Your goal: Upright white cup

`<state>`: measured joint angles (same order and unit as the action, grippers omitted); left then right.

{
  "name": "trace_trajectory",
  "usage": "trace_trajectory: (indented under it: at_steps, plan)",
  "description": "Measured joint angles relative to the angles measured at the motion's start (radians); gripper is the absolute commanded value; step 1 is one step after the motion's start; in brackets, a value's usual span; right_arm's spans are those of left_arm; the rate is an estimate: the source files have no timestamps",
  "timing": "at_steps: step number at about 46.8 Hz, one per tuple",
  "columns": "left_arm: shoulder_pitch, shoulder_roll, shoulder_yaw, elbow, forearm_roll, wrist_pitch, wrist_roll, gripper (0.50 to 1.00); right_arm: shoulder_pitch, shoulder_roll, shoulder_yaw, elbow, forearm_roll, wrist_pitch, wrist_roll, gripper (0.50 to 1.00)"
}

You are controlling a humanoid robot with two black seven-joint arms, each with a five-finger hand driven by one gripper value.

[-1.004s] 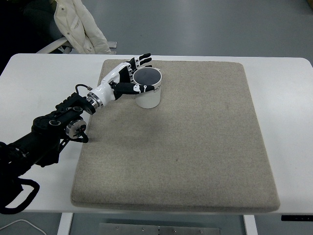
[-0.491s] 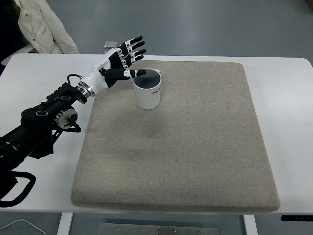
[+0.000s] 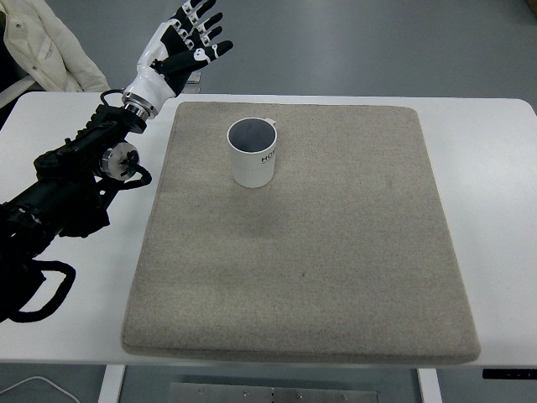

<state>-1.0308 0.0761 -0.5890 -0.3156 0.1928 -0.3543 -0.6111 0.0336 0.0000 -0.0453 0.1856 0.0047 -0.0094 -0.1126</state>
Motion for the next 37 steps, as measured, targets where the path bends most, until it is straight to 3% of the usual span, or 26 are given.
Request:
trace_trajectory:
  at_steps: [10,20,24,28,37]
  plan:
    - [0.000,-0.001,-0.001,-0.002,-0.155,0.082,0.010,0.981,0.000,0.000,0.004,0.000,0.000,0.001,0.001,0.930]
    - [0.009,0.000,-0.004,-0.001,-0.313,0.125,0.191,0.992,-0.001,0.000,0.002,0.000,0.000,0.001,0.001,0.930]
    - [0.009,-0.001,-0.005,-0.002,-0.369,0.179,0.268,0.994,-0.001,0.000,0.002,0.000,0.000,0.002,0.001,0.930]
    - [0.005,-0.001,-0.007,-0.004,-0.407,0.217,0.310,0.994,-0.001,0.000,0.002,0.000,0.000,0.004,0.001,0.930]
    - [0.003,0.007,-0.061,-0.005,-0.536,0.218,0.398,0.996,-0.001,0.000,0.002,0.000,0.000,0.006,0.001,0.930]
